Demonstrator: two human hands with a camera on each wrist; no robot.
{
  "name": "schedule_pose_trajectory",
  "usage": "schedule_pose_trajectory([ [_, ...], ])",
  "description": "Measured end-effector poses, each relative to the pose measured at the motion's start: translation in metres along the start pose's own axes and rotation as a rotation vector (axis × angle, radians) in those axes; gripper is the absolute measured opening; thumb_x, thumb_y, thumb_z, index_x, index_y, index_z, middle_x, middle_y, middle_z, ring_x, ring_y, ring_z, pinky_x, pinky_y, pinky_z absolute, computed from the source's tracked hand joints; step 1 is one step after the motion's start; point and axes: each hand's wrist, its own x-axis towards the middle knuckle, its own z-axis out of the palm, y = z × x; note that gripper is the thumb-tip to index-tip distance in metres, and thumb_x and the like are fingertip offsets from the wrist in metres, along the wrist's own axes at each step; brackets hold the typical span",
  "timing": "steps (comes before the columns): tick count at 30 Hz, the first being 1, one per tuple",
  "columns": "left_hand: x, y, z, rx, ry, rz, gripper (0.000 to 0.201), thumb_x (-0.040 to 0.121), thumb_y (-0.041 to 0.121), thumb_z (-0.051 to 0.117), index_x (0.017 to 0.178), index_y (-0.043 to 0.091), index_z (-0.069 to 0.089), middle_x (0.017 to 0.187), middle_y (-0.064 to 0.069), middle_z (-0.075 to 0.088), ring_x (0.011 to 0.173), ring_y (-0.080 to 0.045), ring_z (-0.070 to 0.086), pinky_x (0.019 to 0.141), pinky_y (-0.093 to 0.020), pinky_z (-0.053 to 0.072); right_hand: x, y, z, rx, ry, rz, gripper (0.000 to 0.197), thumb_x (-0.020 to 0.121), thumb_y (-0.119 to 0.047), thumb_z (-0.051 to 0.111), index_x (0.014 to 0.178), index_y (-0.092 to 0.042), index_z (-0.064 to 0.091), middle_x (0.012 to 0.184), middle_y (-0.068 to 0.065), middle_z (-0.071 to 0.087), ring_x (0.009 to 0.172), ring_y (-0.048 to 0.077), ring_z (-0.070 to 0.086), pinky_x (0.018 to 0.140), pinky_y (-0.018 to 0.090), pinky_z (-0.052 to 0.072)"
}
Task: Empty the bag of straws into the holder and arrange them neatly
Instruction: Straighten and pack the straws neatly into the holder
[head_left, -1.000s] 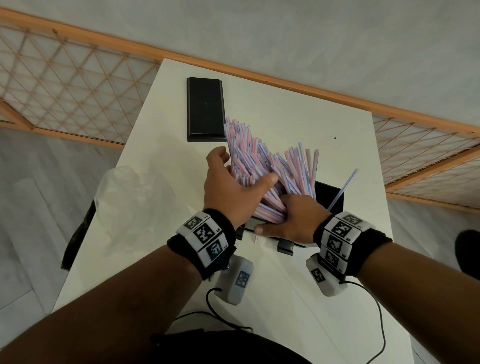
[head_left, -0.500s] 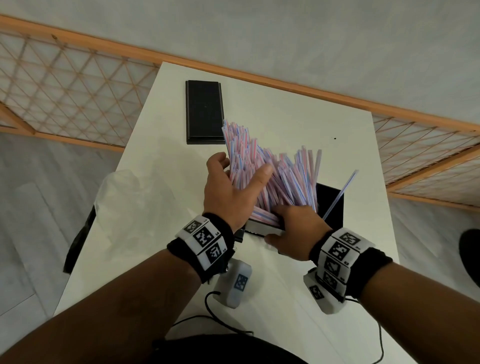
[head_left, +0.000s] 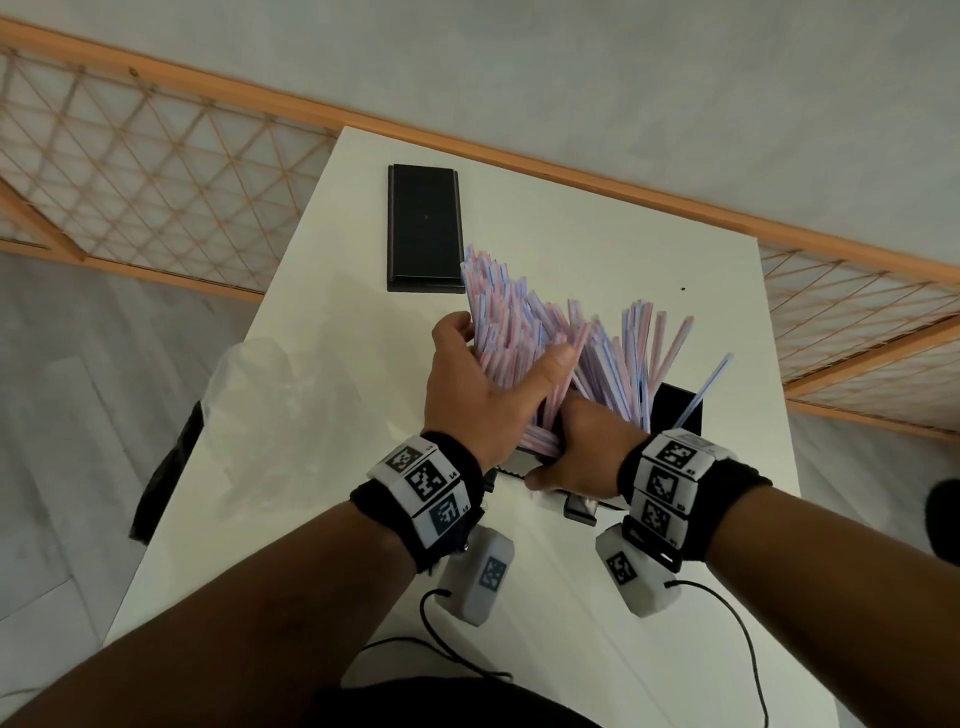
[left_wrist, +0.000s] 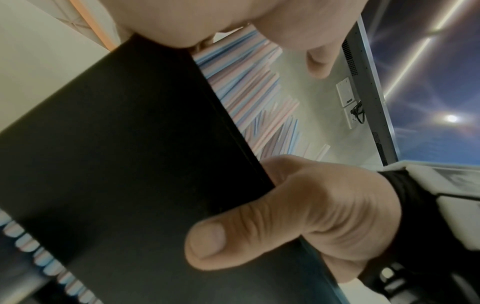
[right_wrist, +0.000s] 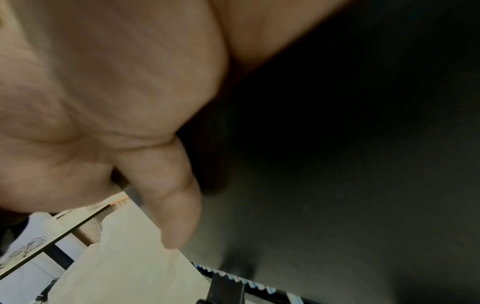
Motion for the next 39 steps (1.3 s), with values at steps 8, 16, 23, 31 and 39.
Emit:
schedule_pose_trajectory([
  [8, -0.003, 0.003, 0.002, 0.061, 0.002, 0.017, 0.107, 0.04, 0.067, 0.086, 0.128, 0.029, 0.04, 0.119, 0.014, 0.063, 0.105, -0.003, 0.067, 0.093, -0.029, 0.057, 0.0, -0.006, -0.002, 0.003, -0.124, 0.027, 0.079, 0.073, -0.045, 0.081, 0.136, -0.015, 0.046, 0.123, 0.001, 0.063, 0.102, 0.018, 0.062, 0.091, 0.033, 0.053],
  [16, 0.004, 0.003, -0.001, 0.107, 0.054, -0.024, 0.113, 0.042, 0.071, 0.08, 0.137, 0.025, 0.037, 0.13, 0.006, 0.06, 0.111, -0.012, 0.065, 0.097, -0.037, 0.056, -0.016, -0.007, -0.01, 0.021, 0.072, -0.137, 0.097, 0.07, -0.048, 0.085, 0.148, -0.019, 0.035, 0.132, 0.0, 0.06, 0.116, 0.02, 0.058, 0.087, 0.02, 0.037],
  [23, 0.004, 0.002, -0.003, 0.08, 0.042, -0.069, 0.108, 0.054, 0.056, 0.092, 0.141, 0.028, 0.036, 0.138, 0.011, 0.052, 0.121, -0.012, 0.058, 0.103, -0.037, 0.052, -0.037, 0.013, -0.011, -0.061, 0.172, -0.119, 0.047, 0.073, -0.059, 0.077, 0.085, -0.024, 0.049, 0.068, -0.005, 0.051, 0.06, 0.012, 0.048, 0.054, 0.027, 0.036],
  [31, 0.003, 0.006, -0.001, -0.166, 0.054, -0.025, 0.103, 0.061, 0.086, 0.068, 0.136, 0.021, 0.043, 0.131, -0.004, 0.063, 0.12, -0.021, 0.062, 0.105, -0.048, 0.05, -0.052, 0.032, 0.007, 0.003, 0.188, -0.145, 0.043, 0.079, -0.048, 0.075, 0.111, -0.021, 0.067, 0.096, -0.001, 0.068, 0.09, 0.02, 0.064, 0.083, 0.036, 0.053],
  [39, -0.001, 0.005, 0.0, -0.094, 0.032, 0.042, 0.089, 0.072, 0.076, 0.06, 0.136, 0.015, 0.043, 0.132, -0.001, 0.06, 0.123, -0.018, 0.059, 0.107, -0.045, 0.048, -0.025, 0.015, 0.013, -0.148, 0.129, -0.043, 0.038, 0.08, -0.053, 0.069, 0.099, -0.021, 0.061, 0.079, -0.005, 0.055, 0.077, 0.02, 0.054, 0.07, 0.027, 0.042],
])
